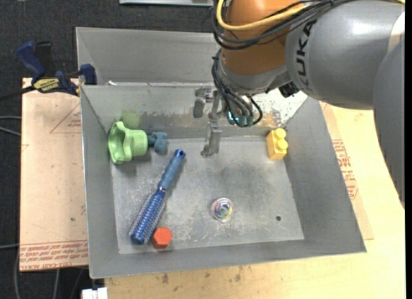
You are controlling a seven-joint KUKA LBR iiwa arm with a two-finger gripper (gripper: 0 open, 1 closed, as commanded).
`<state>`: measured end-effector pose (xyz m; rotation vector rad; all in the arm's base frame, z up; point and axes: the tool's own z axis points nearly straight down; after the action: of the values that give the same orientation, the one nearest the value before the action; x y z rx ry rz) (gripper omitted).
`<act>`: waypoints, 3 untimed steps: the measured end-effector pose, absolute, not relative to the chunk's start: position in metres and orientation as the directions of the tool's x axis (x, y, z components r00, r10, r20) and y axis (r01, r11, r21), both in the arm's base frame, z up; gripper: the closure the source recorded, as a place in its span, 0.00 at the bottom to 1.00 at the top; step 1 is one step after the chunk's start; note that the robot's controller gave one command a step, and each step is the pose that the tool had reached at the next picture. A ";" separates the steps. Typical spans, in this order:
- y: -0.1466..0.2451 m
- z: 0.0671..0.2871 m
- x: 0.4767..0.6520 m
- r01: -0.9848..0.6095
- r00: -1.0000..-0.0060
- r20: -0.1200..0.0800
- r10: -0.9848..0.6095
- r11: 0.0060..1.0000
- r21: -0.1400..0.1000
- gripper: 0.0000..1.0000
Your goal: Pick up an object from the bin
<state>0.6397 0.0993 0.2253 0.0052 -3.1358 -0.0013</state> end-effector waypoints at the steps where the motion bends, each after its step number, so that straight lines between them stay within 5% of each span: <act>1: 0.145 0.143 0.651 -0.106 -0.994 0.005 -0.106 0.994 0.002 0.00; 2: 0.146 0.068 0.638 -0.200 -0.980 -0.001 -0.200 0.980 0.001 0.00; 3: 0.145 0.071 0.639 -0.200 -0.980 -0.002 -0.200 0.980 0.000 1.00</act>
Offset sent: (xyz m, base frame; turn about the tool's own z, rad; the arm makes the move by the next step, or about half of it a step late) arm 0.0129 0.0430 -0.0772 -0.1005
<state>0.6388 0.1451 0.0712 0.3159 -3.1279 0.0000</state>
